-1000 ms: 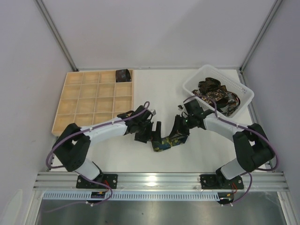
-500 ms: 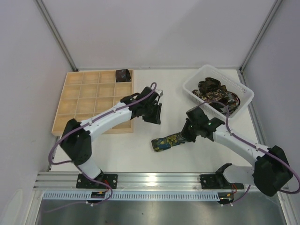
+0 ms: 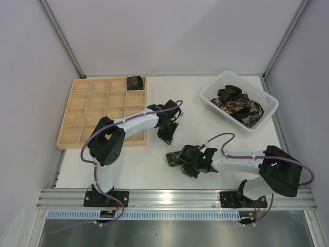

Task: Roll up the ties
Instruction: Roll the tie

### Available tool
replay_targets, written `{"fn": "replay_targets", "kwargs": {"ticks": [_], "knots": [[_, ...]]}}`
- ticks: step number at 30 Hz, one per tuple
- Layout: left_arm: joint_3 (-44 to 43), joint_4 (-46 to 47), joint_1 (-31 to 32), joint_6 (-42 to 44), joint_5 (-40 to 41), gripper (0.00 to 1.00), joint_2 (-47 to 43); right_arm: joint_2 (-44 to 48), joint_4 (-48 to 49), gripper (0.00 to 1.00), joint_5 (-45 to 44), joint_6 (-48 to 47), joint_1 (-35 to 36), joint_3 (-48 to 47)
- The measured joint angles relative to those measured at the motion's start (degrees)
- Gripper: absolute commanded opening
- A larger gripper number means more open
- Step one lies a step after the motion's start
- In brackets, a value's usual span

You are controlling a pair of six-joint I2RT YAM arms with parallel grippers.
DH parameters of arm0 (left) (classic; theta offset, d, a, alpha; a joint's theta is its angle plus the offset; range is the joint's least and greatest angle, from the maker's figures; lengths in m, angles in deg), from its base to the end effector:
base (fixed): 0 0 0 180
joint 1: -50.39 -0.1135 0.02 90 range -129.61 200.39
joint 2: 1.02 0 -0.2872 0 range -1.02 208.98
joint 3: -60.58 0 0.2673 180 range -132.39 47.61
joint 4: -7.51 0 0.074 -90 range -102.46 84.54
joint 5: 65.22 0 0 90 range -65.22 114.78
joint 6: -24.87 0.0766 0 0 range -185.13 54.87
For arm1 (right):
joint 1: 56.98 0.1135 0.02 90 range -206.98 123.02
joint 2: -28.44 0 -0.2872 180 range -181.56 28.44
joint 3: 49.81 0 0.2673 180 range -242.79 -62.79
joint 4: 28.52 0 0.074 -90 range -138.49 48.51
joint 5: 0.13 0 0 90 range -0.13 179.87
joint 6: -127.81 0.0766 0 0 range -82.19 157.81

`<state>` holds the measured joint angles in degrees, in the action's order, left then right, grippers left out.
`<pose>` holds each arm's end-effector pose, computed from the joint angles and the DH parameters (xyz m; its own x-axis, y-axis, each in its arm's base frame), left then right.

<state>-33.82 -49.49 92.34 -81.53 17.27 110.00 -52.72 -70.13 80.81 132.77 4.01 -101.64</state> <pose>0.3067 -0.2892 0.1613 -0.8794 0.4140 -0.2351 0.4606 0.8648 -0.1999 0.1356 0.2196 0.1249 -0.7959 0.5934 -0.1200 0.5292 0.7782 0.3382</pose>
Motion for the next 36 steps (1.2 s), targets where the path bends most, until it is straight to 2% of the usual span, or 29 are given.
{"fn": "replay_targets", "kwargs": {"ticks": [7, 9, 14, 19, 28, 36], "knots": [[0.02, 0.76, -0.02, 2.54, -4.42, 0.12, 1.29, -3.17, 3.19, 0.0, -5.7, 13.4, 5.68, -1.16], [0.11, 0.98, -0.04, 3.19, -5.99, 0.08, 2.16, -3.58, 3.41, 0.0, -7.58, 15.34, 7.23, -1.33], [1.53, 1.38, -0.02, 4.28, -9.53, 0.06, 2.89, -4.24, 3.13, 0.0, -11.08, 18.08, 10.36, -1.57], [3.04, 1.27, -0.02, 4.94, -11.98, 0.05, 2.89, -5.73, 3.41, 0.0, -11.72, 19.08, 10.05, -2.64], [4.46, 1.53, 0.24, 5.14, -15.28, 0.03, 2.89, -9.03, 5.11, 0.0, -12.55, 19.56, 5.03, -5.53], [4.11, 0.42, 0.24, 5.03, -14.47, 0.03, 3.04, -6.56, 1.64, 0.0, -13.66, 19.54, 5.18, -4.13]]}}
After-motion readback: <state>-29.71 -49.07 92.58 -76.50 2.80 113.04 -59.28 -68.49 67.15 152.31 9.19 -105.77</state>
